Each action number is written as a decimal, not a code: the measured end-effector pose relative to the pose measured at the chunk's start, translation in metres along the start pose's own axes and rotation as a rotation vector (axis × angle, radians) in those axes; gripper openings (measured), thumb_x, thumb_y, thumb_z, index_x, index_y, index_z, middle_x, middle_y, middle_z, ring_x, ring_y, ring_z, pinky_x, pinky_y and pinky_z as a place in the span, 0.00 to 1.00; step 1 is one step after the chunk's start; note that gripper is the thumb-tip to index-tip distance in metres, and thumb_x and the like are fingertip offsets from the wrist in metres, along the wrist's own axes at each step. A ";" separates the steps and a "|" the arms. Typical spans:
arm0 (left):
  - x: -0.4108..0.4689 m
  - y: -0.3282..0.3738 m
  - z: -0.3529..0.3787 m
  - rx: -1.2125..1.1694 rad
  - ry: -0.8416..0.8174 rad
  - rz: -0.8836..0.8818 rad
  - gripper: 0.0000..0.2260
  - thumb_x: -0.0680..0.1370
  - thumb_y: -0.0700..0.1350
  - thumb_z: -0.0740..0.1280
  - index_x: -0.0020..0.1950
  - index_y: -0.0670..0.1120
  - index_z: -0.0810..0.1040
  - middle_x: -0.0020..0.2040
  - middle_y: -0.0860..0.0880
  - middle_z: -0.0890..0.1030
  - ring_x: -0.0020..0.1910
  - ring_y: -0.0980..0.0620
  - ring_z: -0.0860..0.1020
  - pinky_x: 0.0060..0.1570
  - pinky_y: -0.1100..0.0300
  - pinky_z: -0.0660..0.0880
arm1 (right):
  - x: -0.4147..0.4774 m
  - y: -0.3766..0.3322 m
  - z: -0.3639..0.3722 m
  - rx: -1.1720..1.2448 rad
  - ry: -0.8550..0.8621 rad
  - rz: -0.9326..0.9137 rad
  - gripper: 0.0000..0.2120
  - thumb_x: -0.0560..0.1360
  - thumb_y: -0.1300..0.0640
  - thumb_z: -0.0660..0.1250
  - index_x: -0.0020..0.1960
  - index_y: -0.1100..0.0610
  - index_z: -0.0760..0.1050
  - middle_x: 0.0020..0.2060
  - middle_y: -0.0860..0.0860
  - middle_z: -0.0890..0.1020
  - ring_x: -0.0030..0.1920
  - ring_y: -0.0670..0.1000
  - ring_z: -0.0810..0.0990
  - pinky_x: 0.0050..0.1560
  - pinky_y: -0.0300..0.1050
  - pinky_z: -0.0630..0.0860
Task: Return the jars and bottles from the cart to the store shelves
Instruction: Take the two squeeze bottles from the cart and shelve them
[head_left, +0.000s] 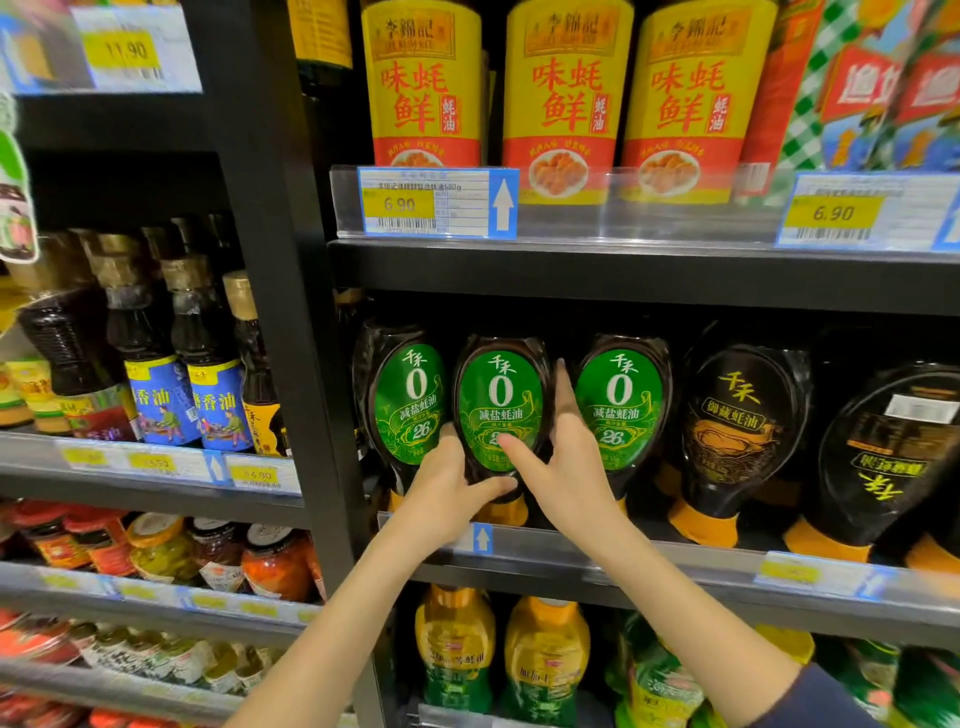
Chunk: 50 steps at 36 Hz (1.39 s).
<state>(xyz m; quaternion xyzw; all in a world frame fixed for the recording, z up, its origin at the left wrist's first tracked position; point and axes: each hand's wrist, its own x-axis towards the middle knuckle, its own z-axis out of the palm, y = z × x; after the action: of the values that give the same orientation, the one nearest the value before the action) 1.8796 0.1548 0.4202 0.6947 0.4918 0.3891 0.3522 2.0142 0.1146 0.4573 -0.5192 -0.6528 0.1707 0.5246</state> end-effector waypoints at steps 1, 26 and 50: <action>-0.001 0.001 0.000 -0.003 0.001 -0.004 0.39 0.58 0.62 0.72 0.64 0.49 0.65 0.60 0.50 0.78 0.61 0.52 0.75 0.61 0.48 0.74 | 0.000 -0.001 0.000 0.014 -0.008 0.005 0.45 0.73 0.57 0.69 0.76 0.50 0.41 0.68 0.54 0.71 0.68 0.49 0.69 0.67 0.51 0.70; -0.010 0.009 0.004 0.059 0.063 -0.072 0.26 0.68 0.51 0.74 0.61 0.44 0.70 0.59 0.47 0.78 0.59 0.49 0.76 0.61 0.46 0.74 | 0.005 -0.035 -0.031 -0.013 0.034 -0.269 0.33 0.72 0.59 0.70 0.71 0.48 0.57 0.69 0.40 0.61 0.72 0.39 0.58 0.71 0.32 0.58; -0.050 0.038 0.039 0.584 0.443 0.141 0.53 0.73 0.57 0.68 0.62 0.61 0.17 0.56 0.47 0.79 0.42 0.48 0.81 0.34 0.61 0.71 | -0.037 0.031 -0.048 -0.487 0.205 0.053 0.59 0.67 0.54 0.75 0.66 0.39 0.24 0.76 0.56 0.51 0.53 0.58 0.80 0.51 0.47 0.75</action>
<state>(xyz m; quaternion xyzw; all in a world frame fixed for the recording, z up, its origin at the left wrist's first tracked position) 1.9185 0.0932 0.4260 0.6971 0.5972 0.3967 -0.0035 2.0682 0.0798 0.4338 -0.6617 -0.6042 -0.0310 0.4429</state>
